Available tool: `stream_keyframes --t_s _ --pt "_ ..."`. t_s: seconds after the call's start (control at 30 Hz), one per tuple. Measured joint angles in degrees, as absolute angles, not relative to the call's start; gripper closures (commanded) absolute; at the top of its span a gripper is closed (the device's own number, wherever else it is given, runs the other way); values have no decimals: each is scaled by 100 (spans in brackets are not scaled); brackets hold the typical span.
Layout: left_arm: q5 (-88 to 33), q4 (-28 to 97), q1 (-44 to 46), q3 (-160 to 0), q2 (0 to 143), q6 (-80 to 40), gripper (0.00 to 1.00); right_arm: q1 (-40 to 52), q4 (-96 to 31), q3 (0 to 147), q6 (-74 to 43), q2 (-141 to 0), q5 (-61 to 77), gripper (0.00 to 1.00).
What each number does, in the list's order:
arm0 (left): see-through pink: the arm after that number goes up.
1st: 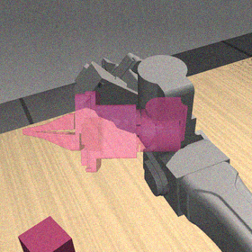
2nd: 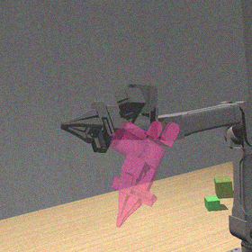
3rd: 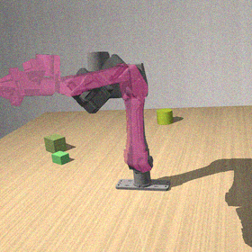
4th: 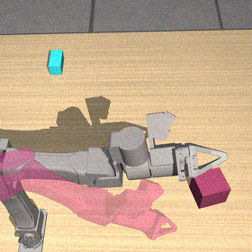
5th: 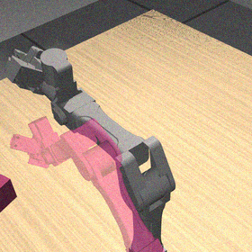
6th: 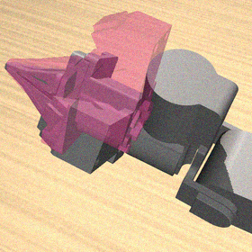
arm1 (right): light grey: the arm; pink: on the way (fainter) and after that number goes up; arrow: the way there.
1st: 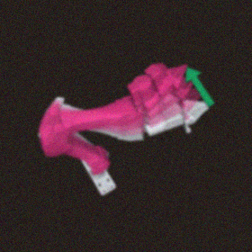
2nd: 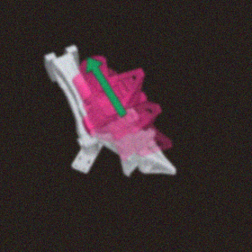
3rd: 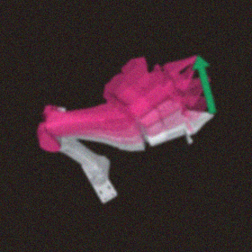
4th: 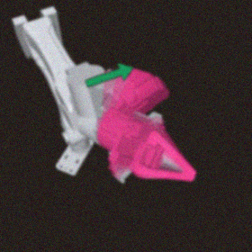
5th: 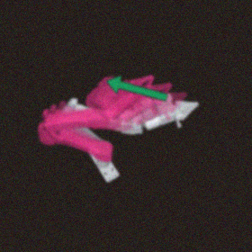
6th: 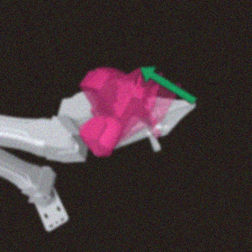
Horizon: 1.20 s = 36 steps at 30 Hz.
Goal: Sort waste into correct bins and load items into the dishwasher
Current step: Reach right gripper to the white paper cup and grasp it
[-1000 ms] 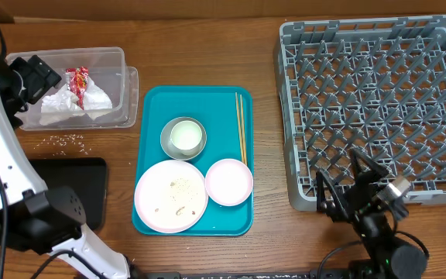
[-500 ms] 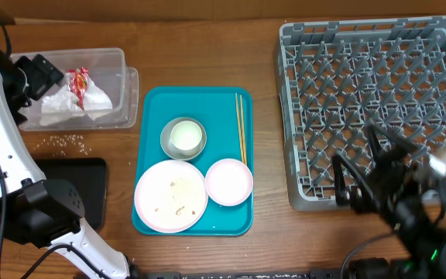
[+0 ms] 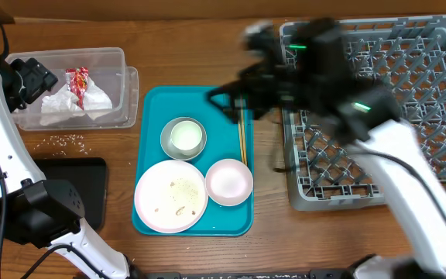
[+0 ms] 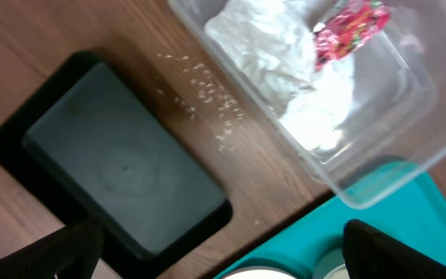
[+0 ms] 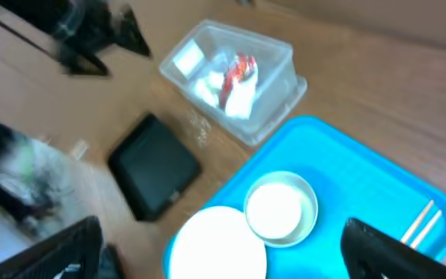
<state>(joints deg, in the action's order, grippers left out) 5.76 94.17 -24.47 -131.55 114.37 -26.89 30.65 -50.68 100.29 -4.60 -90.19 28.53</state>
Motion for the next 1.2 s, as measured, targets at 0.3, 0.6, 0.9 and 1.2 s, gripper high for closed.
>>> stream_keyframes --t_s 0.3,0.6,0.9,1.2 --pt "1041 9515 -2510 -13155 11437 -2842 0 4333 -6375 11362 -183 -11251 1297 0" --pt "1404 9553 -2528 -13155 11437 -2862 0 4757 -5824 11369 -198 -11611 1660 17" --pt "1977 9655 -2528 -13155 11437 -2971 0 5074 -5354 11500 -1566 -12230 305 24" --pt "2265 9666 -2593 -13155 11437 -3164 0 5105 -5358 11498 -2257 -12617 -283 31"
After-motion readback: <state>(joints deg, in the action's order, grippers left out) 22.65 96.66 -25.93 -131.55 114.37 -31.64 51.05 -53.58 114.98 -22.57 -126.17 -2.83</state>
